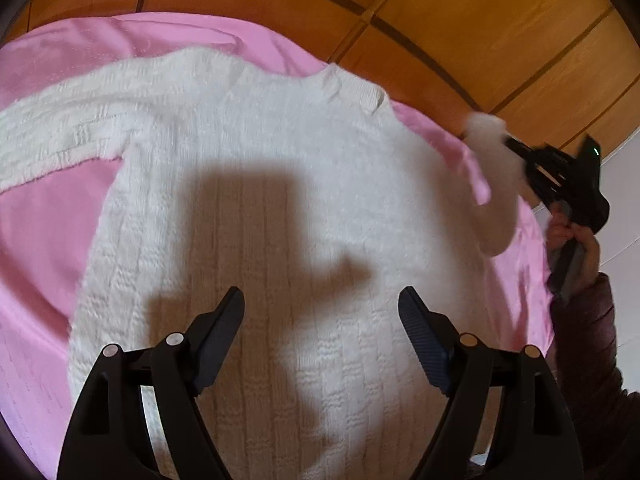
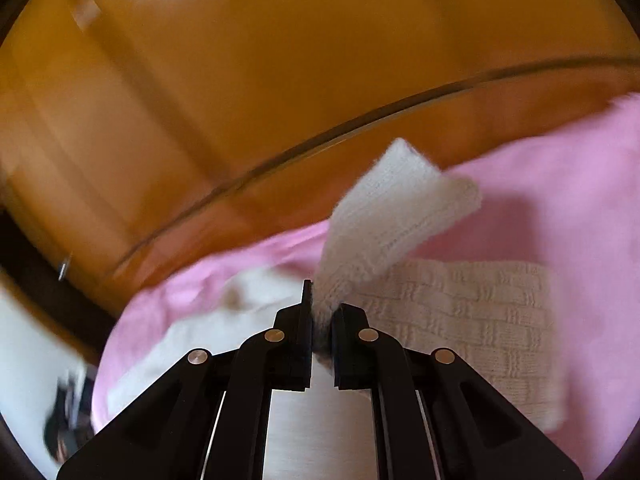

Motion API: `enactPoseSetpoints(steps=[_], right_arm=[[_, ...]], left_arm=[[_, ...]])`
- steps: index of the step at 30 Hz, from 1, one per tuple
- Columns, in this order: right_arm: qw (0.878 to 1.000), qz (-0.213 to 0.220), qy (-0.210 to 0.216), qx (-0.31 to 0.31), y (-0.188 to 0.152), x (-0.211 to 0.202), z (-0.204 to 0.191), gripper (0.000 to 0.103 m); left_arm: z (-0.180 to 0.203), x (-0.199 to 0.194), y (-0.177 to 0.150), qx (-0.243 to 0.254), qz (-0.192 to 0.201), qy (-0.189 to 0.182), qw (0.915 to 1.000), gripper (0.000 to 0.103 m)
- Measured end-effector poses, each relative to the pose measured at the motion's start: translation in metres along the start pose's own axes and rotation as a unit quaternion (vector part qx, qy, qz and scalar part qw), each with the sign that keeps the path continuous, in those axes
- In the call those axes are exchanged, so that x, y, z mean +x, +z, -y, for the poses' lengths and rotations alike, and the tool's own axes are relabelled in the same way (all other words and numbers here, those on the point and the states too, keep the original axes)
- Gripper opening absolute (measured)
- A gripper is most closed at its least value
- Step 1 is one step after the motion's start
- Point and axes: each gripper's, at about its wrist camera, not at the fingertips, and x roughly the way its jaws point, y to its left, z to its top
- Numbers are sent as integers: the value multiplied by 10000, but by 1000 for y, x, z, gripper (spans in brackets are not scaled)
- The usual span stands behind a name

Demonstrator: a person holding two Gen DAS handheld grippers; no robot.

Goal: Fold small clothes

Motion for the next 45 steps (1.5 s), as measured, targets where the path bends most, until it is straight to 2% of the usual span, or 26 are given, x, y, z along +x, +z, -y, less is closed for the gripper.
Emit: enactPoseSetpoints(steps=[2, 5, 7, 8, 9, 13, 16, 17, 19, 22, 23, 24, 25, 26, 27, 29, 33, 37, 38, 39, 40, 41, 43, 45], right_arm=[[9983, -385, 288, -325, -16, 39, -51, 6], [9911, -862, 442, -911, -46, 79, -114, 6], [9856, -1131, 626, -1090, -57, 97, -135, 19], [9833, -1240, 713, -1122, -58, 103, -141, 39], [9844, -1194, 700, -1087, -64, 99, -145, 49], [9896, -911, 708, -859, -65, 69, -129, 49], [9941, -747, 438, -660, -66, 30, -84, 51], [9955, -709, 287, -551, -70, 16, -67, 56], [9975, -605, -25, -378, -78, -9, -39, 57], [9976, -505, -466, -2, -90, -40, 9, 57], [9968, -457, -634, 179, -94, -52, 28, 57], [9959, -436, -740, 291, -96, -58, 40, 57], [9948, -425, -836, 405, -98, -62, 52, 57], [9937, -413, -911, 515, -99, -65, 62, 57], [9926, -383, -966, 634, -99, -66, 71, 57], [9924, -314, -946, 718, -95, -65, 76, 57], [9951, -296, -806, 499, -80, -35, 58, 57], [9917, -486, -1183, 103, -67, 17, 40, 57], [9883, -598, -1406, 38, -68, 32, 40, 57], [9828, -815, -1657, 77, -71, 49, 46, 57], [9796, -954, -1767, 85, -75, 61, 49, 57], [9786, -895, -1851, -62, -78, 66, 48, 59], [9740, -806, -2077, -403, -83, 68, 39, 59], [9743, -786, -2082, -338, -82, 60, 34, 59]], left_arm=[[-5, -3, 5, -93, 37, -110, 9999, 79], [-17, -5, 13, -279, 88, -173, 9994, 79], [-26, -5, 19, -460, 132, -236, 9986, 79], [-29, -6, 22, -528, 159, -238, 9982, 79], [-34, -6, 24, -590, 186, -237, 9978, 79], [-43, -3, 39, -812, 292, -401, 9955, 79], [-45, 6, 51, -888, 302, -451, 9946, 79], [-47, 12, 55, -970, 273, -494, 9937, 79], [-52, 27, 64, -1227, 173, -624, 9903, 79], [-61, 51, 73, -1620, -32, -592, 9850, 77], [-63, 57, 74, -1655, -48, -541, 9847, 69], [-62, 63, 75, -1649, -51, -456, 9852, 52], [-60, 69, 78, -1587, -86, -392, 9865, 42], [-57, 73, 81, -1498, -118, -373, 9879, 20], [-53, 74, 86, -1372, -110, -319, 9900, 7], [-42, 67, 96, -1053, 127, -209, 9941, 7], [-28, 58, 119, -764, 480, -156, 9958, 7], [-29, 72, 125, -495, 378, 481, 9969, 7], [-31, 79, 122, -445, 316, 665, 9963, 12], [-35, 84, 120, -397, 248, 932, 9945, 21], [-41, 87, 113, -338, 181, 1121, 9930, 24], [-43, 86, 108, -315, 213, 1035, 9939, 26], [-46, 75, 103, -347, 320, 931, 9945, 43], [-49, 61, 99, -464, 515, 787, 9945, 70]])
